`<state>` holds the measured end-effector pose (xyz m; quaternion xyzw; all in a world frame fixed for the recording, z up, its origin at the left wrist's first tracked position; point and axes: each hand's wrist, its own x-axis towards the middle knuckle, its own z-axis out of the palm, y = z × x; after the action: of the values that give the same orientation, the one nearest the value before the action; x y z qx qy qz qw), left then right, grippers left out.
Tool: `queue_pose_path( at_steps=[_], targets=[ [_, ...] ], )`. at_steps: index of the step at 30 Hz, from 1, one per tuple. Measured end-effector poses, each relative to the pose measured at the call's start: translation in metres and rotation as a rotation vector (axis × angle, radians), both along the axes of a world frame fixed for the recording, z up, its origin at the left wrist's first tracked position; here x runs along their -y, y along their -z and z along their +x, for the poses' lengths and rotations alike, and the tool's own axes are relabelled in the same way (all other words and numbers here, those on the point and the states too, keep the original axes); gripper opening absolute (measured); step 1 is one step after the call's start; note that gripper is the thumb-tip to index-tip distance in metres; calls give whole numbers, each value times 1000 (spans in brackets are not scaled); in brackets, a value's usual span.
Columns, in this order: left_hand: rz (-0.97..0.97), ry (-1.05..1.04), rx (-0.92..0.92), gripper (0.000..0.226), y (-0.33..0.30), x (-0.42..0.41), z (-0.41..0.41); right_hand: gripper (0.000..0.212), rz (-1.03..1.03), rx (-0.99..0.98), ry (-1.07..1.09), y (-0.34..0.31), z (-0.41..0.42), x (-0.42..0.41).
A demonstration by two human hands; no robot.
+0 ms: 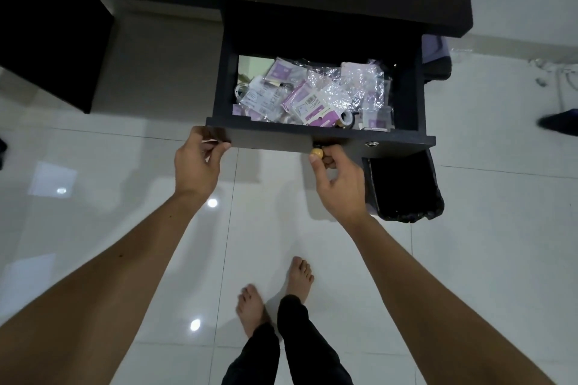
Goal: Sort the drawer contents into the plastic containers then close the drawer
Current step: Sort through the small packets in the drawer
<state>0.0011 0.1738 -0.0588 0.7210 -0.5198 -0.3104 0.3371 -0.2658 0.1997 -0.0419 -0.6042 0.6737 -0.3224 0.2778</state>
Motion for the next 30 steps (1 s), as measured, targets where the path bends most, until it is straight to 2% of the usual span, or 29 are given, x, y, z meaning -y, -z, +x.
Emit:
queue_pose_path(
  at_steps=[6,10,14,18,21,23,27,30],
  targets=[
    [23,29,-47,35,-8,-12,1,24,62,9,-70,-6,-10,-2],
    [26,8,-86,40,-14,-13,0,27,129,40,-38,-9,-11,-1],
    [-1,-16,-11,47,-27,-7,-1,31,155,26,-17,-19,-8,2],
    [-70,11,22,60,-50,-1,6,24,69,19,-6,-35,-18,0],
    [-105,95,52,68,-72,17,8,21,-64,-30,-52,-53,-34,4],
    [-136,164,82,64,-89,32,2,21,-121,-48,-62,-69,-44,11],
    [-131,320,113,57,-111,59,-16,28,-97,-22,-99,-91,-67,39],
    [-52,425,90,54,-113,78,-29,32,-28,24,-122,-97,-81,68]
  ],
)
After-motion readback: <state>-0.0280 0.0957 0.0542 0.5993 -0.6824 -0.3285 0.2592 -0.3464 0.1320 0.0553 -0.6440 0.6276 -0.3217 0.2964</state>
